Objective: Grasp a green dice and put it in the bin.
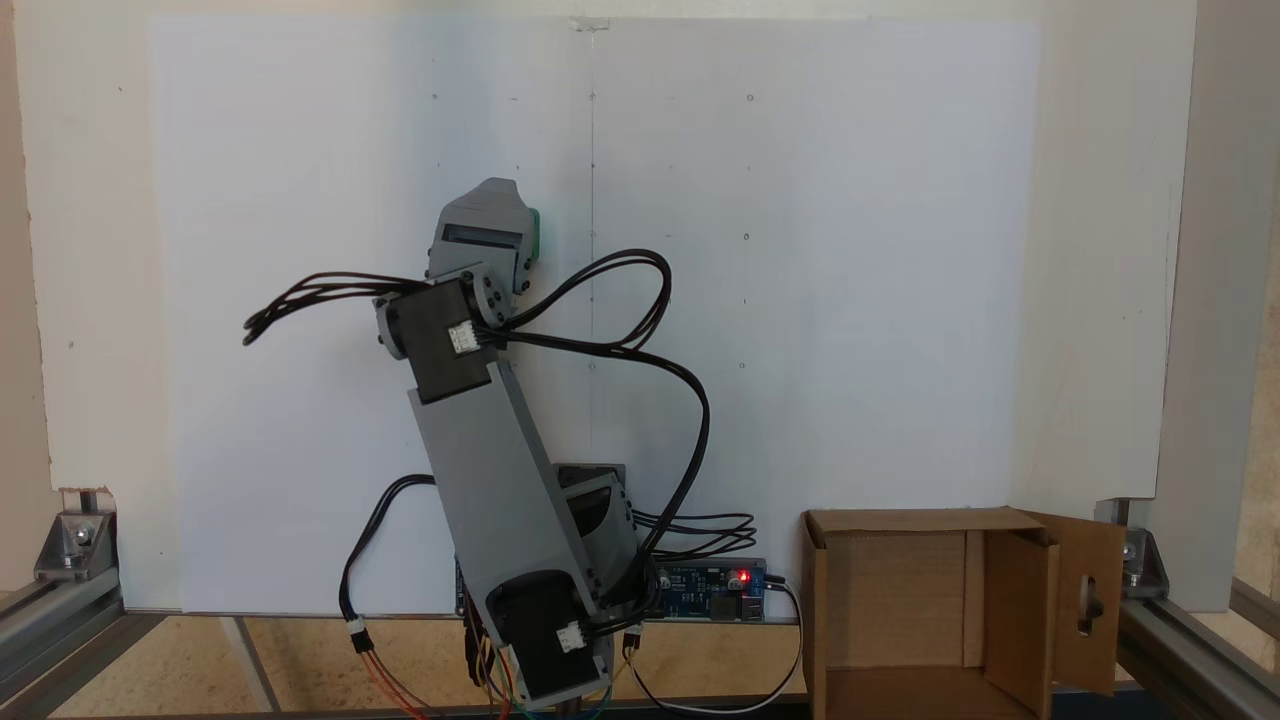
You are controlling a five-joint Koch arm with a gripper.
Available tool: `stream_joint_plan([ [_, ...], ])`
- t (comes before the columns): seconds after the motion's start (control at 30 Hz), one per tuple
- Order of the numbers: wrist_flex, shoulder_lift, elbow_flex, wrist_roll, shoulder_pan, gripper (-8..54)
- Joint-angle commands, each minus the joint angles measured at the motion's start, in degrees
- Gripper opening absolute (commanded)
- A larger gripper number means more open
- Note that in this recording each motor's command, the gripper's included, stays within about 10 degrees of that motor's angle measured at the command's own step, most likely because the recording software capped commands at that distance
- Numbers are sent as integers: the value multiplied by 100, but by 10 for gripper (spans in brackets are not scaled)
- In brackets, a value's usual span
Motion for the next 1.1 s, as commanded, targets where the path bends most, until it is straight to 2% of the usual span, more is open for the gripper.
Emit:
stream_joint_plan([
  [0.0,-26,9,-264,299,9,435],
  [1.07,-79,-457,-237,299,-70,432],
])
